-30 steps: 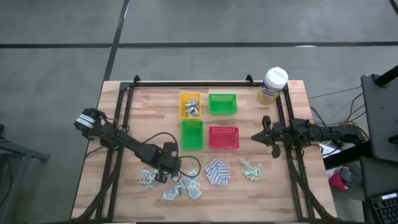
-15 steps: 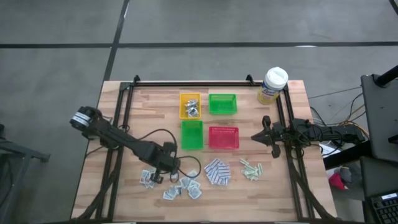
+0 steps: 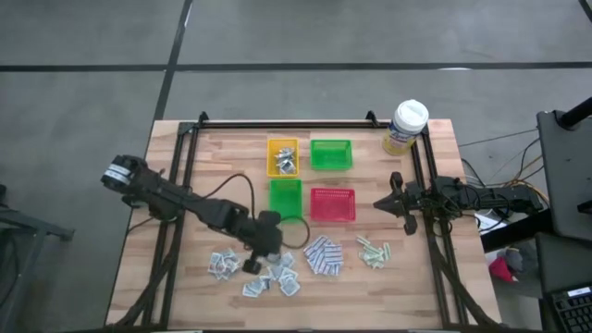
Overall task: Pick & Place First Aid Supplies
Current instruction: Put the blue alcohol pad into the yellow bin
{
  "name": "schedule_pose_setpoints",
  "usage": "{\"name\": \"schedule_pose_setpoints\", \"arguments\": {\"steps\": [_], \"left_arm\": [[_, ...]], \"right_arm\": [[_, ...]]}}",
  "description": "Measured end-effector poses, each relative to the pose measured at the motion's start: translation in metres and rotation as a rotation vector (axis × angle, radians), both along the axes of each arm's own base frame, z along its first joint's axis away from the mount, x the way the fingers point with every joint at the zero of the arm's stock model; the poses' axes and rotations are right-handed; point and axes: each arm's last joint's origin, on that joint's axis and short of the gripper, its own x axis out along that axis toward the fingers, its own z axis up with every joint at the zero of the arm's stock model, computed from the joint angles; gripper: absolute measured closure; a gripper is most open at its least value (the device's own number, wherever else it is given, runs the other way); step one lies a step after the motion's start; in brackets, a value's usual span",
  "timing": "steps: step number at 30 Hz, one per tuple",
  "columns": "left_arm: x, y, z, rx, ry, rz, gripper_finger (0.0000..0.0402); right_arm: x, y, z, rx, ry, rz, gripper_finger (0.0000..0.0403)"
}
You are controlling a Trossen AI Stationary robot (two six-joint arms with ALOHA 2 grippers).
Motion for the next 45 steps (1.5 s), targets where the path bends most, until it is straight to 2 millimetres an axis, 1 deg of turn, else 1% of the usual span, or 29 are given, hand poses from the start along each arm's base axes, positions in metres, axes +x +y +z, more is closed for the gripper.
{"name": "schedule_pose_setpoints", "arguments": {"steps": [5, 9, 13, 15, 18, 22, 26, 28, 31, 35, 39, 45], "left_arm": [[0.011, 0.019, 0.004, -0.057, -0.054, 0.288, 0.0401], [0.017, 0.039, 0.007, -0.091, -0.100, 0.537, 0.0401], [0.022, 0.061, 0.014, -0.083, -0.151, 0.743, 0.0401], [0.023, 0.073, 0.019, -0.064, -0.161, 0.844, 0.0401], [0.021, 0.092, 0.025, 0.009, -0.140, 0.971, 0.0402], [0.017, 0.116, 0.037, 0.114, -0.087, 1.074, 0.0402], [0.011, 0.139, 0.048, 0.215, -0.016, 1.084, 0.0402], [0.010, 0.151, 0.052, 0.267, 0.004, 1.056, 0.0402], [0.011, 0.170, 0.056, 0.323, 0.040, 0.969, 0.0402], [0.015, 0.197, 0.056, 0.328, 0.090, 0.859, 0.0402], [0.021, 0.224, 0.050, 0.333, 0.134, 0.752, 0.0402], [0.033, 0.258, 0.042, 0.235, 0.154, 0.593, 0.0401]], "right_arm": [[0.000, 0.000, 0.000, 0.000, 0.000, 0.000, 0.0374], [0.000, 0.000, 0.000, 0.000, 0.000, 0.000, 0.0374], [0.000, 0.000, 0.000, 0.000, 0.000, 0.000, 0.0374], [0.000, 0.000, 0.000, 0.000, 0.000, 0.000, 0.0374], [0.000, 0.000, 0.000, 0.000, 0.000, 0.000, 0.0374], [0.000, 0.000, 0.000, 0.000, 0.000, 0.000, 0.0374], [0.000, 0.000, 0.000, 0.000, 0.000, 0.000, 0.0374], [0.000, 0.000, 0.000, 0.000, 0.000, 0.000, 0.0374], [0.000, 0.000, 0.000, 0.000, 0.000, 0.000, 0.0374], [0.000, 0.000, 0.000, 0.000, 0.000, 0.000, 0.0374], [0.000, 0.000, 0.000, 0.000, 0.000, 0.000, 0.0374], [0.000, 0.000, 0.000, 0.000, 0.000, 0.000, 0.0374]]}}
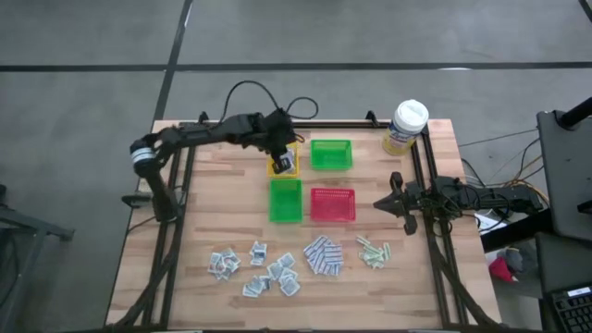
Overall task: Pick & Place First Aid Supplies
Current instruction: Put the blue alcohol pad into the yellow bin
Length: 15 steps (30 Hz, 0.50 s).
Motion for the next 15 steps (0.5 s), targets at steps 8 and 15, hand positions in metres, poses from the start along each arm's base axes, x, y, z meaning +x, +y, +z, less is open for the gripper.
{"name": "schedule_pose_setpoints", "arguments": {"steps": [8, 15], "left_arm": [[0.009, 0.040, -0.011, -0.045, 0.163, -0.053, 0.0401], [0.015, 0.063, -0.021, -0.098, 0.156, -0.094, 0.0401]], "right_arm": [[0.000, 0.000, 0.000, 0.000, 0.000, 0.000, 0.0374], [0.000, 0.000, 0.000, 0.000, 0.000, 0.000, 0.0374]]}}
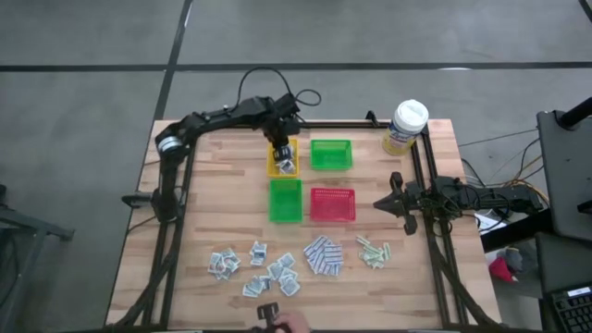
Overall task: Pick & Place First Aid Supplies
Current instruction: Put the blue alcohol pad into the yellow bin
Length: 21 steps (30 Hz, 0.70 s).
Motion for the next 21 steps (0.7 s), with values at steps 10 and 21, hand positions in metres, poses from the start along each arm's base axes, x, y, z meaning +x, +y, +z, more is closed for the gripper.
{"name": "schedule_pose_setpoints", "arguments": {"steps": [10, 21], "left_arm": [[0.001, 0.012, -0.011, -0.045, -0.035, -0.041, 0.0401], [0.005, 0.017, -0.031, -0.036, -0.029, -0.038, 0.0401]], "right_arm": [[0.000, 0.000, 0.000, 0.000, 0.001, 0.000, 0.0374], [0.000, 0.000, 0.000, 0.000, 0.000, 0.000, 0.0374]]}}
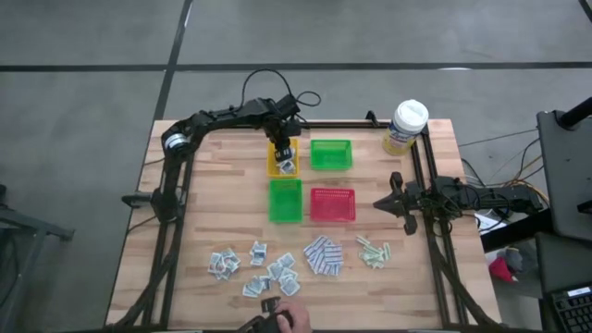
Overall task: Pick & Place First Aid Supplies
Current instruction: Put the blue alcohol pad into the yellow bin
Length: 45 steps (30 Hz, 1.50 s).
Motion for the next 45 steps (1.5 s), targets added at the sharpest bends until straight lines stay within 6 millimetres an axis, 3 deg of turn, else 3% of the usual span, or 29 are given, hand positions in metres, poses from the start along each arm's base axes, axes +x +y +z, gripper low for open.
{"name": "schedule_pose_setpoints", "arguments": {"steps": [10, 16, 20, 23, 27, 32, 37, 45], "left_arm": [[-0.002, 0.000, -0.009, -0.005, 0.004, 0.039, 0.0390], [-0.005, 0.000, 0.002, 0.051, 0.006, 0.095, 0.0322], [-0.010, -0.008, 0.022, 0.132, 0.024, 0.127, 0.0271], [-0.018, -0.028, 0.047, 0.200, 0.069, 0.191, 0.0246], [-0.036, -0.070, 0.083, 0.178, 0.088, 0.265, 0.0234], [-0.053, -0.121, 0.102, 0.066, 0.079, 0.372, 0.0234], [-0.071, -0.163, 0.099, -0.016, 0.083, 0.475, 0.0234], [-0.089, -0.228, 0.070, -0.220, 0.103, 0.508, 0.0234]], "right_arm": [[0.000, 0.000, 0.000, 0.000, 0.000, 0.000, 0.0374], [0.000, 0.000, 0.000, 0.000, 0.000, 0.000, 0.0374], [0.000, 0.000, 0.000, 0.000, 0.000, 0.000, 0.0374], [0.000, 0.000, 0.000, 0.000, 0.000, 0.000, 0.0374], [0.000, 0.000, 0.000, 0.000, 0.000, 0.000, 0.0374], [0.000, 0.000, 0.000, 0.000, 0.000, 0.000, 0.0374], [0.000, 0.000, 0.000, 0.000, 0.000, 0.000, 0.0374], [0.000, 0.000, 0.000, 0.000, 0.000, 0.000, 0.0374]]}}
